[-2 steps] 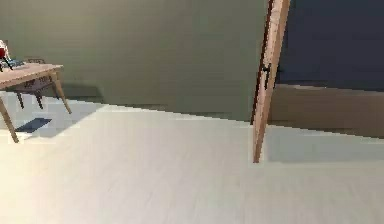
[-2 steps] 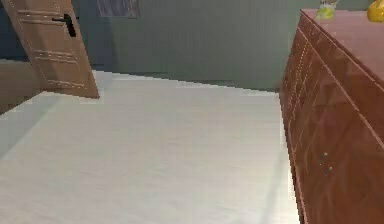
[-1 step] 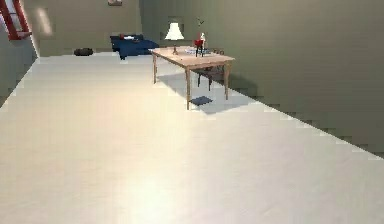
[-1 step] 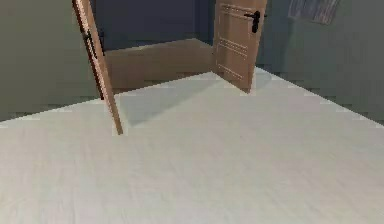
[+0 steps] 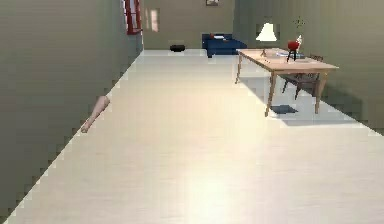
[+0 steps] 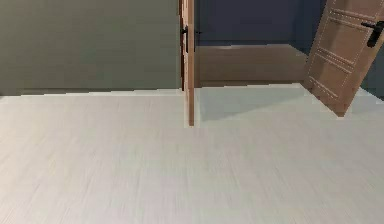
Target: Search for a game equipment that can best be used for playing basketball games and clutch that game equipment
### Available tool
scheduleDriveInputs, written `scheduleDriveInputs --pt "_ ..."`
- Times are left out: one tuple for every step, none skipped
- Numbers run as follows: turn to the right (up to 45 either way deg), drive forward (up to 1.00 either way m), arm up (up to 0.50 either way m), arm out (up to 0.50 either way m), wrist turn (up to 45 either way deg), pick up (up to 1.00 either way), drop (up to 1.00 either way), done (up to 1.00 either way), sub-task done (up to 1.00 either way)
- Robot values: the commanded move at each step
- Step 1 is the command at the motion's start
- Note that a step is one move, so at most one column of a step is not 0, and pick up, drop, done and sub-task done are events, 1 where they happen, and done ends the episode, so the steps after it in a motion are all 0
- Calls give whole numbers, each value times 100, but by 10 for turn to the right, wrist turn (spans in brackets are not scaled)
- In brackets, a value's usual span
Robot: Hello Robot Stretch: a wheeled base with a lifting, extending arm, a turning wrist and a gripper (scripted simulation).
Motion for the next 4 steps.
scheduleDriveInputs --pt "0 100 0 0 0 0 0 0 0" --pt "0 100 0 0 0 0 0 0 0" --pt "0 100 0 0 0 0 0 0 0" --pt "0 100 0 0 0 0 0 0 0"
